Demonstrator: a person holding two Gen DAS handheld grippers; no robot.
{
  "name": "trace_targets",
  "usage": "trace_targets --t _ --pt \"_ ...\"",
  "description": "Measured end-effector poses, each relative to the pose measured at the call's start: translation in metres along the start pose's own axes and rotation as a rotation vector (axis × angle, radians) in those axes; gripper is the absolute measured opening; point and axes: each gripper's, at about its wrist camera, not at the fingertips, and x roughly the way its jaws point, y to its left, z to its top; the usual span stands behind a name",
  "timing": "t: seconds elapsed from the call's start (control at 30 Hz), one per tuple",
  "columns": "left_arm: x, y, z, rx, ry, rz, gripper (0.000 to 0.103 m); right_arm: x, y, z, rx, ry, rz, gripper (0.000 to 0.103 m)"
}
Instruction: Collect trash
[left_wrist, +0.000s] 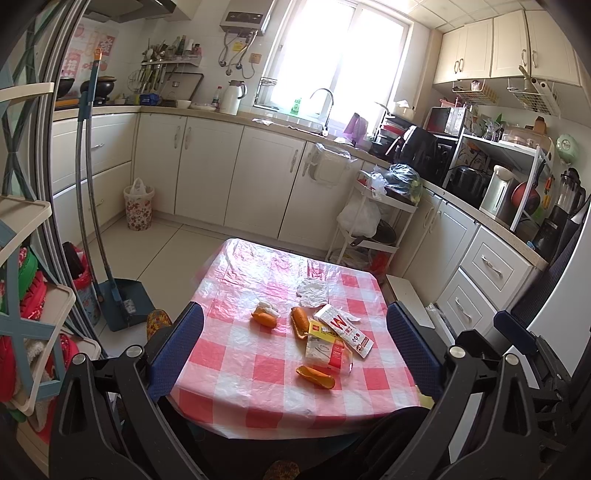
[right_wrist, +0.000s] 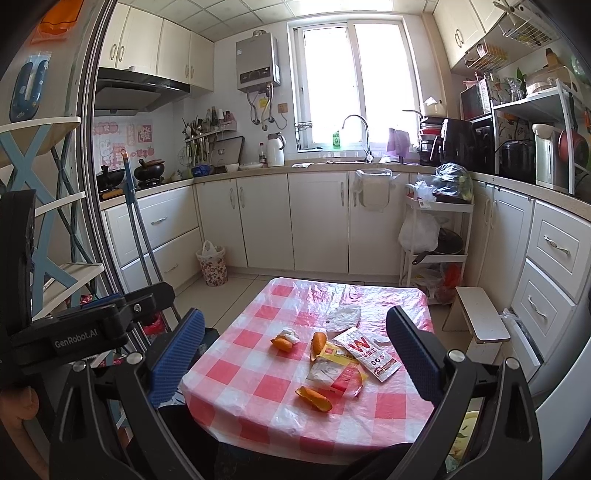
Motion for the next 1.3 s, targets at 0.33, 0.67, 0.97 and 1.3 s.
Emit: trace_targets --t 0.33,0.67,0.97,1.3 --pt "0.0 0.0 0.0 -0.001 0.001 0.0 0.096 0.003 0.001 -0.001 0.0 0.008 0.001 0.095" --pt "0.002 0.01 0.001 0.002 0.0 0.019 0.096 0.011 -0.001 -0.005 -0.004 0.026 0.002 0.095" --pt "0.046 0.09 -0.015 -0.108 0.091 0.169 0.096 0.079 -0.034 -0.038 0.019 0.179 -0.026 0.094" --pt "0.119 0.087 -0.048 -0.04 0.24 0.169 0.096 0.167 -0.077 -0.085 0.068 0.403 -0.062 0.094"
